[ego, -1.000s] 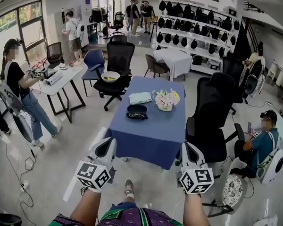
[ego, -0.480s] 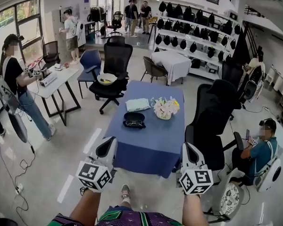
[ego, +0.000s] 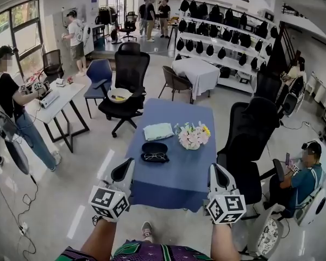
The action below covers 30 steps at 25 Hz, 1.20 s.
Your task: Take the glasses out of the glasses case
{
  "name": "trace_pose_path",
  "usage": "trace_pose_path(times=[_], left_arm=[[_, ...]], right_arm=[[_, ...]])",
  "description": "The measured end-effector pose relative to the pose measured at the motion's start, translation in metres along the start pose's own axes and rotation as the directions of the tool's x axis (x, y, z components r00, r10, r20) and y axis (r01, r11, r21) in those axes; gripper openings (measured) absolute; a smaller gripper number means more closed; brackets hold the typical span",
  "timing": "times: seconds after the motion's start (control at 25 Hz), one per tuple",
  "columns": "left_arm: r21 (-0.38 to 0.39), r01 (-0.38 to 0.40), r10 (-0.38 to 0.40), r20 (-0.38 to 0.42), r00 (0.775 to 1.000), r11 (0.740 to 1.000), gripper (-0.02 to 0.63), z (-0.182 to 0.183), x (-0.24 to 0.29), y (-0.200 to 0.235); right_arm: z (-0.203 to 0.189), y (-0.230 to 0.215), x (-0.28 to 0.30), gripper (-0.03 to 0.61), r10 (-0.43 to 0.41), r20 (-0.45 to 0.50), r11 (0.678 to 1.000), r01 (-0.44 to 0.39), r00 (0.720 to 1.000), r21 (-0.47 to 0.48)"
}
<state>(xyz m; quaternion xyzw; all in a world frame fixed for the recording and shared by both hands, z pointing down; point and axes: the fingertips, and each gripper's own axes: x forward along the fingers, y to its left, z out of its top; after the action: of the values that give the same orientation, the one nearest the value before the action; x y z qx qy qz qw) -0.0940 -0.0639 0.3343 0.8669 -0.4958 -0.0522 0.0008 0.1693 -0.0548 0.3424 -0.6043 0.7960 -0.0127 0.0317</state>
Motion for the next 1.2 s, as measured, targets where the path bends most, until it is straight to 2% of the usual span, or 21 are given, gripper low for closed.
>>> trace_pose_path(times=[0.4,0.64,1.2], left_arm=[[-0.015,0.023,-0.023,0.013,1.000,1.000,0.014,0.000,0.071,0.075],[-0.023,0.043,-0.043,0.008,0.999,0.999,0.015,-0.005,0.093,0.106],[-0.076,0.064,-0.062,0.019,0.998,0.995,0.015,-0.019,0.133,0.127]], right_arm=[[0.004,0.012,0.100,0.003,-0.011,-0.006,1.000,0.011,1.000,-0.008],[0.002,0.023,0.133,0.003,-0.023,-0.019,0.999,0.022,1.000,-0.038],[-0.007,0.012,0.178,0.003,-0.003,-0.034,0.999,0.002,0.999,-0.033]])
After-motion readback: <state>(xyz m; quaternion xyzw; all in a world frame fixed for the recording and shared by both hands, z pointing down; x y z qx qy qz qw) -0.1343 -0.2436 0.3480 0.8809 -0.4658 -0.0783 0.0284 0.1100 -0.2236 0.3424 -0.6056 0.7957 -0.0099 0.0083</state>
